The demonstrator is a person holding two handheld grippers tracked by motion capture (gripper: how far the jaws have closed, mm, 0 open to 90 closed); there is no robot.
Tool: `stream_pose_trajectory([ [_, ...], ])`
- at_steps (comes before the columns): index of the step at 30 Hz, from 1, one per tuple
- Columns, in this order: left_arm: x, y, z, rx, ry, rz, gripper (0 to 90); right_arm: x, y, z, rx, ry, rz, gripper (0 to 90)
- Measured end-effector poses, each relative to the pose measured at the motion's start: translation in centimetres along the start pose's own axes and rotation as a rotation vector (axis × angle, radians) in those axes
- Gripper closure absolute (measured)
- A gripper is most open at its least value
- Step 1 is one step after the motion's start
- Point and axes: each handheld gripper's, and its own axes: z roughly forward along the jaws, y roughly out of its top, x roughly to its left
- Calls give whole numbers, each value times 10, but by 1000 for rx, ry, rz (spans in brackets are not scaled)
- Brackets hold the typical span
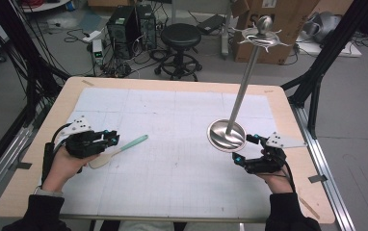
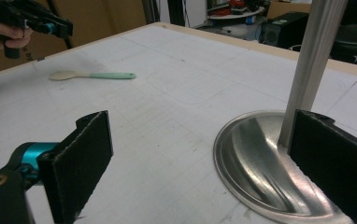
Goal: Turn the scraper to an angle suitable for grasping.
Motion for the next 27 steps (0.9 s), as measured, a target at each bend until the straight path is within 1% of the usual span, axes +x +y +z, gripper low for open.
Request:
stream_pose_trajectory([
  [2,-1,1,-1,-18,-18,37,574,-1,1,-1,-8,-2,3,56],
  [4,-2,2,-1,-27,-17,64,454,-3,2,-3,-22,-5,11,56],
  [6,-2,3,-2,-23,-23,75,431,-5,3,-3,-36,-19,16,56],
  [7,-1,3,-2,-28,-28,74,390,-5,4,-4,-38,-20,17,56],
  [9,2,5,-2,-15,-53,47,281,-4,4,-4,-36,-12,6,56],
  [10,3,6,-1,6,-65,43,230,-3,4,-5,-34,-13,9,56],
  [11,3,7,0,30,-58,36,196,-3,4,-5,-34,-12,9,56],
  [12,3,9,0,63,-54,30,202,-3,4,-5,-35,-14,14,56],
  [13,3,11,0,78,-57,44,221,-3,4,-5,-35,-14,15,56],
  [14,2,11,0,77,-63,72,227,-3,4,-5,-39,-13,14,56],
  [15,2,12,0,73,-74,84,221,-4,4,-5,-42,-14,13,56],
  [16,3,13,1,70,-79,81,221,-4,5,-6,-44,-13,10,56],
  [19,8,15,4,53,-57,84,211,-5,6,-7,-51,-15,15,56],
  [22,14,14,9,52,-32,55,196,-5,6,-8,-52,-15,21,56],
  [25,17,14,9,48,-7,64,189,-6,6,-8,-56,-12,24,56],
  [26,17,14,9,43,-6,75,189,-6,7,-7,-55,-11,23,56],
  [27,16,14,9,36,-5,76,189,-5,7,-7,-54,-11,23,56],
])
